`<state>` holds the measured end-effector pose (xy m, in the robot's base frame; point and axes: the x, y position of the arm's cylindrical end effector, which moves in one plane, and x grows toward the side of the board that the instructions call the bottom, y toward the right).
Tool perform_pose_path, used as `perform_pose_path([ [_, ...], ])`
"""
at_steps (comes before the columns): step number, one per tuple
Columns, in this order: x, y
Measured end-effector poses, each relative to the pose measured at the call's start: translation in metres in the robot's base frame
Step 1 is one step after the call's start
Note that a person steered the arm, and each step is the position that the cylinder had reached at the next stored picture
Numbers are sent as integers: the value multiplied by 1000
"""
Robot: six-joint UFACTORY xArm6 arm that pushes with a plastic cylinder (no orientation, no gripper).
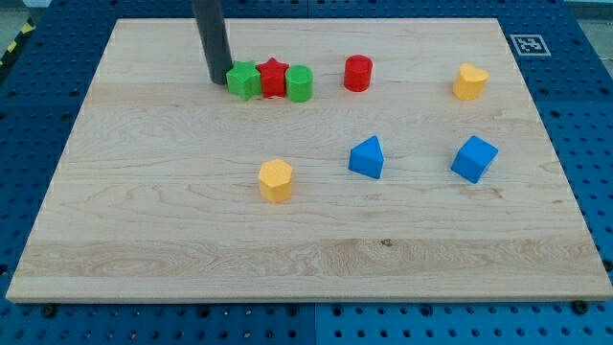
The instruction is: Adjust the red star between the green blocks
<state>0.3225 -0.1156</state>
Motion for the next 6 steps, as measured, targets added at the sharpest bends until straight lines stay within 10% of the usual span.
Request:
perform_pose_path([
  [3,-89,1],
  [6,-34,108],
])
